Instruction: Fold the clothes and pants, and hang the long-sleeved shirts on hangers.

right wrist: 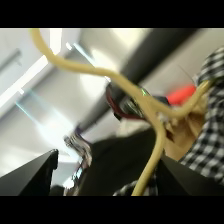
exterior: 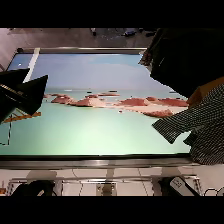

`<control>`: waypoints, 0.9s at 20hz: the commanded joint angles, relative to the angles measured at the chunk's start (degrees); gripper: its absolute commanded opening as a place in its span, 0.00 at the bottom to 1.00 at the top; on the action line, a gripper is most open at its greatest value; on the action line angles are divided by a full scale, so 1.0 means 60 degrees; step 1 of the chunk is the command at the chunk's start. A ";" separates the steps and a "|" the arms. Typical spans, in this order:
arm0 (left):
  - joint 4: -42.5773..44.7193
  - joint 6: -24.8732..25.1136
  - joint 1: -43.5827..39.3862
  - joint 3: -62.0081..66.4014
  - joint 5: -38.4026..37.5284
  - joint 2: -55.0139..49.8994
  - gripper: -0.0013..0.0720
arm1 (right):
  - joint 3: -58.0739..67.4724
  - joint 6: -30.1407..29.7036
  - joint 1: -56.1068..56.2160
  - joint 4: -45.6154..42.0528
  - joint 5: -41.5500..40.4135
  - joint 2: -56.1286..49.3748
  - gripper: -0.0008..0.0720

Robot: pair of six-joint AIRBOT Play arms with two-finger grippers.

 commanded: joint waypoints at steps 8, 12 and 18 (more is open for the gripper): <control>0.0000 -0.0004 0.0000 -0.0004 0.0007 0.0000 0.86 | 0.0029 0.1078 -0.0018 -0.0029 -0.0503 -0.0765 0.97; 0.0000 -0.0004 0.0000 -0.0004 0.0000 -0.0011 0.86 | 0.0047 0.1679 -0.0302 -0.0047 -0.1821 -0.0747 0.96; 0.0000 -0.0004 0.0000 -0.0004 0.0000 -0.0015 0.86 | 0.0047 0.2951 -0.1810 -0.0044 -0.0127 -0.0943 0.96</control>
